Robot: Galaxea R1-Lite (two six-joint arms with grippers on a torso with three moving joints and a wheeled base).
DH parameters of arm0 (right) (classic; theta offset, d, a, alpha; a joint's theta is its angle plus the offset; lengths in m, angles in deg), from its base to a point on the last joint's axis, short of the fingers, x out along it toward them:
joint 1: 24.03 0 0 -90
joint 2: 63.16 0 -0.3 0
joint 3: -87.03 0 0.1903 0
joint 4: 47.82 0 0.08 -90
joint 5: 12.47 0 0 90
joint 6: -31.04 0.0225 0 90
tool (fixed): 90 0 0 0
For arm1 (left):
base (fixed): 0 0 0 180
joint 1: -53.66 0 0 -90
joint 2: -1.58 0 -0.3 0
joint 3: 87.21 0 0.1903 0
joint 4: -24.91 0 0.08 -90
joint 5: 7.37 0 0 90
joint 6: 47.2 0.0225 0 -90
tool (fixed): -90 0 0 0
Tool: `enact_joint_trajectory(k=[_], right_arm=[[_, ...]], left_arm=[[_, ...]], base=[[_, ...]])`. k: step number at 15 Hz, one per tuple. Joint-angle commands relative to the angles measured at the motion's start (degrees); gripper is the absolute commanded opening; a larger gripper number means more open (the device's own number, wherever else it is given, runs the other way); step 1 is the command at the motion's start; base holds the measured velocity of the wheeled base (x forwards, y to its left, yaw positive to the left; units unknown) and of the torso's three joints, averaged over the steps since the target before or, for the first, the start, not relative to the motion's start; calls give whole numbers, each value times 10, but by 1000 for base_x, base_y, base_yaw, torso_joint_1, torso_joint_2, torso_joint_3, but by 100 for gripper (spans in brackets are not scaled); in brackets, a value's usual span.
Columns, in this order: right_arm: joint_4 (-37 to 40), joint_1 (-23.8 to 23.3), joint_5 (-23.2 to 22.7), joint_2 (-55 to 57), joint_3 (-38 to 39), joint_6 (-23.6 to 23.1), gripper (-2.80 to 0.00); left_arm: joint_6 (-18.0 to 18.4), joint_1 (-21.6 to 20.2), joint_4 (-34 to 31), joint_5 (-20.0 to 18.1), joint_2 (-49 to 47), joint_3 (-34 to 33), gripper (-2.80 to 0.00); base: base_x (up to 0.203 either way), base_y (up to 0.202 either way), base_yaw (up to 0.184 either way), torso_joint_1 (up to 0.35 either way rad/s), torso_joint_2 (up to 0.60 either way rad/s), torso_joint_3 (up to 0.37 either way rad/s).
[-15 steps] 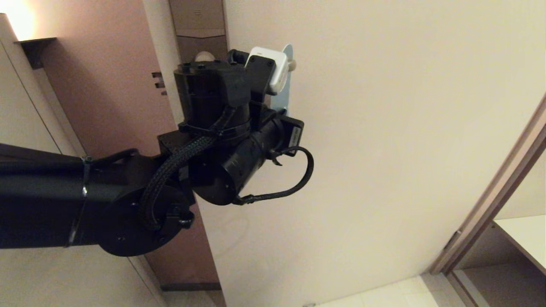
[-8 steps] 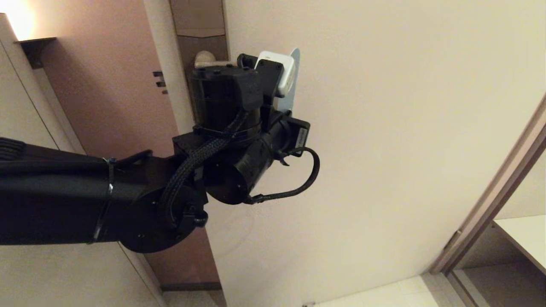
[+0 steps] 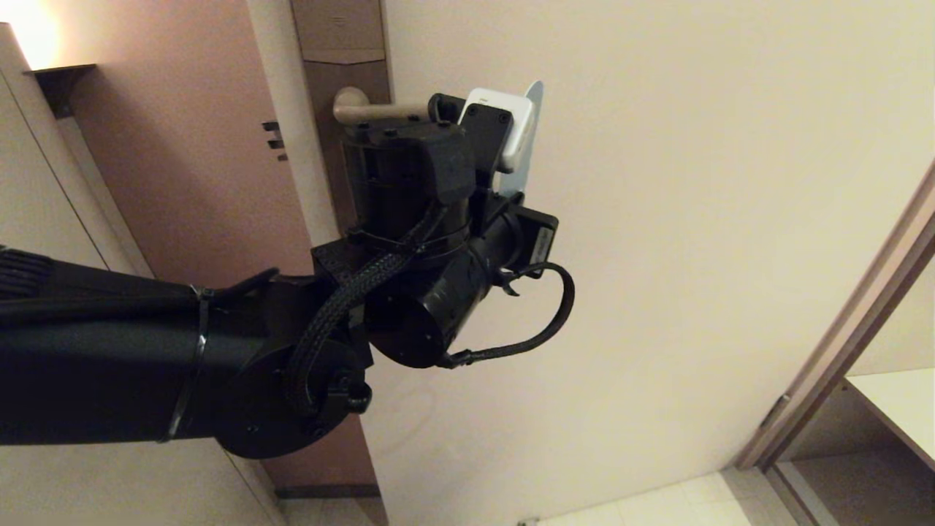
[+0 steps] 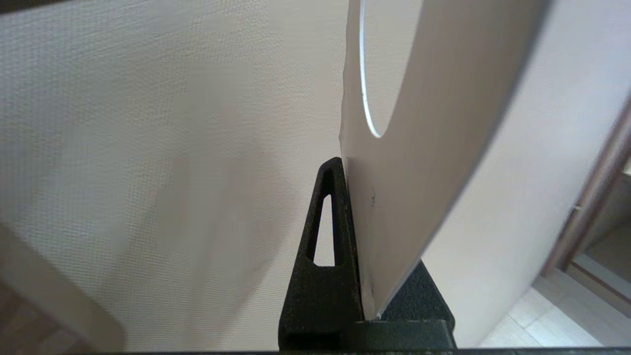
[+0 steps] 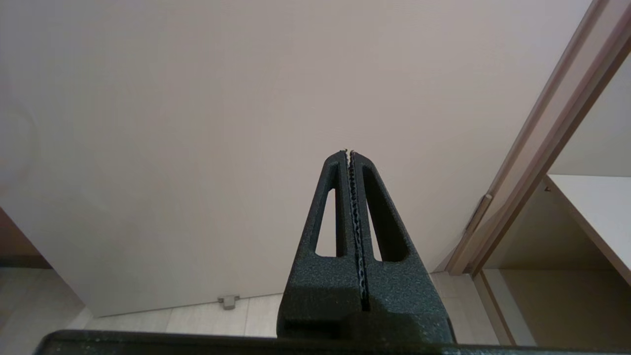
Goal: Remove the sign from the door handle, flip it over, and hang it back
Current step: Hand it to the other hand
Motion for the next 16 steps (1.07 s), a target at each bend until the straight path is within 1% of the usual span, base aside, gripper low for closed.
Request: enact_joint_trajectory(k=[1, 3, 6, 8, 9, 12, 14, 16], right_arm=[[0, 0, 0, 0, 0, 0, -280], [0, 0, 0, 0, 0, 0, -280], [0, 0, 0, 0, 0, 0, -280], [0, 0, 0, 0, 0, 0, -280], [0, 0, 0, 0, 0, 0, -280], [0, 0, 0, 0, 0, 0, -280], [0, 0, 0, 0, 0, 0, -280], [0, 0, 0, 0, 0, 0, -280]], left_arm=[[1, 9, 2, 2, 3, -2, -280], [3, 19, 2, 1, 15, -15, -280], [4, 36, 2, -10, 39, -48, -280], [5, 38, 0, -28, 58, -63, -280], [6, 38, -4, -47, 72, -71, -280], [4, 35, -33, -121, 126, -112, -280], [0, 26, -41, -192, 162, -148, -280], [-5, 10, -42, -245, 193, -175, -280]], base=[[0, 0, 0, 0, 0, 0], [0, 0, 0, 0, 0, 0], [0, 0, 0, 0, 0, 0], [0, 0, 0, 0, 0, 0], [0, 0, 0, 0, 0, 0], [0, 0, 0, 0, 0, 0], [0, 0, 0, 0, 0, 0], [0, 0, 0, 0, 0, 0]])
